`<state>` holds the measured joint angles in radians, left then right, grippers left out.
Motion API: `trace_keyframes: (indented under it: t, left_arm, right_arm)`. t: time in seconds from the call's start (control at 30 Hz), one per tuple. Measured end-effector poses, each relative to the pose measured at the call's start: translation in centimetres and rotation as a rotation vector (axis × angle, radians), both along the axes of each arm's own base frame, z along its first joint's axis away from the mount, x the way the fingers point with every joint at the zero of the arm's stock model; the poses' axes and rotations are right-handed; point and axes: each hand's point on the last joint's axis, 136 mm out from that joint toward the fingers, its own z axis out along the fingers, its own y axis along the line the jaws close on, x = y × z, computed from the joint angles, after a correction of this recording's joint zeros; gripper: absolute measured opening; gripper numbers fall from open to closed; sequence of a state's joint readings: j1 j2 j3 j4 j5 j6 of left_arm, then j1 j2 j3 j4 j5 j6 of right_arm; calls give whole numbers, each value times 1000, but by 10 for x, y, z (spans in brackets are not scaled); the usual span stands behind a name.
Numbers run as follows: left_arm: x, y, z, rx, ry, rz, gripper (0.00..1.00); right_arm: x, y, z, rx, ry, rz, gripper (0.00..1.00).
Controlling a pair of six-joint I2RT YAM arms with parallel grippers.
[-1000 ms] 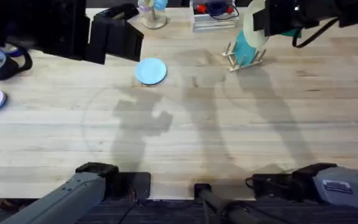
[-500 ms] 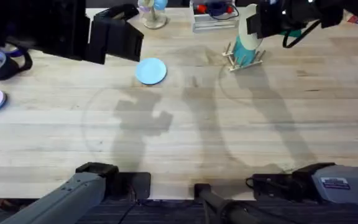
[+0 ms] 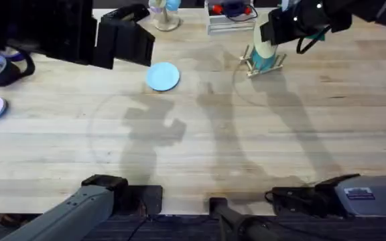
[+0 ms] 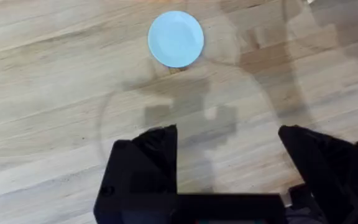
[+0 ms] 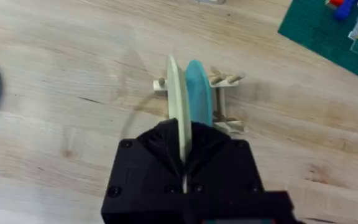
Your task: Pick up the plates from the table one by one and place each into a slot on the dish rack.
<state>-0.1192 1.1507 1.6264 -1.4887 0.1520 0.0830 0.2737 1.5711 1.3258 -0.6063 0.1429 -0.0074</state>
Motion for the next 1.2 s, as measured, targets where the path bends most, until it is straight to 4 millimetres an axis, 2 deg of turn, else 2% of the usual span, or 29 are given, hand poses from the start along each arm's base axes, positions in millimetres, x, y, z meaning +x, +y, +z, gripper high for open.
trace_keyframes:
  t: [0.33, 0.8, 1.2]
  left_arm:
    - [0, 0, 0, 0, 0, 0, 994]
    - [0, 0, 0, 0, 0, 0, 994]
    - [0, 0, 0, 0, 0, 0, 994]
  right_arm:
    - [2, 0, 2, 1, -12, -2, 31]
    - [6, 1, -19, -13, 35, -2, 31]
    - [6, 1, -20, -14, 37, -2, 31]
